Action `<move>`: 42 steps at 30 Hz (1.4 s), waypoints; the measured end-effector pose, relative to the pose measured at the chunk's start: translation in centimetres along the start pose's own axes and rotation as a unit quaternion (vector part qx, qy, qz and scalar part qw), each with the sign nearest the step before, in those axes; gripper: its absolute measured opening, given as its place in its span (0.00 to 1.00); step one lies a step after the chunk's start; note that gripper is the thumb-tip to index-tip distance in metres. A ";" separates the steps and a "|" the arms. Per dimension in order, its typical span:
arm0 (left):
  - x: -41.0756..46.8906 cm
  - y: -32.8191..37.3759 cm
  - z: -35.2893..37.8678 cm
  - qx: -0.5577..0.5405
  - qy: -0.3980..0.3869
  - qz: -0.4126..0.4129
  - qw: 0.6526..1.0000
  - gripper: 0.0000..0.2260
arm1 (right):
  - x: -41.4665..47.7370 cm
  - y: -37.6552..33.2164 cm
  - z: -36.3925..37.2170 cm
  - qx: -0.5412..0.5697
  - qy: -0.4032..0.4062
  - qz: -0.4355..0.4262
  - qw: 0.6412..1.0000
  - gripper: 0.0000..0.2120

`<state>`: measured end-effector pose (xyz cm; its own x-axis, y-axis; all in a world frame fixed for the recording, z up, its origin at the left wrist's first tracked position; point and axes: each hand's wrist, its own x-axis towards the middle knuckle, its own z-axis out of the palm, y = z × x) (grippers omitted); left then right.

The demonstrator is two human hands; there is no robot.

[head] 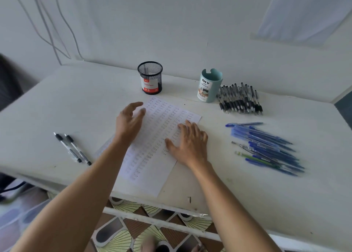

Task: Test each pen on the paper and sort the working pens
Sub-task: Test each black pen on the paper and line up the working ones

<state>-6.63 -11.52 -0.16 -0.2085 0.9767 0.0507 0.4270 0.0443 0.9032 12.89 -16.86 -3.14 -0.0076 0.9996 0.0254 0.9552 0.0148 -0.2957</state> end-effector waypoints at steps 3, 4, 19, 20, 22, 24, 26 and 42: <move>-0.8 -0.8 -2.8 0.077 0.070 0.042 0.994 0.14 | -0.1 0.1 -0.1 0.013 -0.010 -0.008 1.000 0.34; -1.0 -1.4 -3.8 0.150 0.097 0.045 0.983 0.13 | 0.0 0.1 -0.1 0.017 -0.010 -0.012 1.000 0.34; -3.7 -6.6 -11.1 0.436 0.215 -0.157 0.860 0.10 | -0.1 0.1 0.2 0.025 -0.002 -0.015 1.000 0.34; -3.6 -6.6 -10.9 0.431 0.215 -0.147 0.864 0.10 | -0.2 0.1 0.2 0.027 -0.001 -0.017 0.999 0.34; -3.3 -6.6 -10.5 0.409 0.215 -0.115 0.879 0.10 | -0.2 0.1 0.1 0.028 0.001 -0.018 0.999 0.33; -3.1 -6.3 -10.1 0.357 0.224 -0.036 0.906 0.08 | -0.2 0.0 0.1 0.026 -0.001 -0.016 1.000 0.34; -3.1 -5.5 -9.5 0.275 0.231 0.061 0.931 0.08 | -0.3 -0.2 0.1 0.032 0.003 -0.011 0.999 0.35; -4.4 -0.3 -2.8 -0.022 -0.063 0.121 0.990 0.24 | -0.6 2.3 -1.2 0.116 -0.021 -0.048 0.992 0.34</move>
<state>-8.29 -16.41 0.57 0.0085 0.9761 0.2170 0.4109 -0.2012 0.8892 15.45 -17.47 -2.69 -0.1123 0.9933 0.0264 0.8556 0.1102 -0.5057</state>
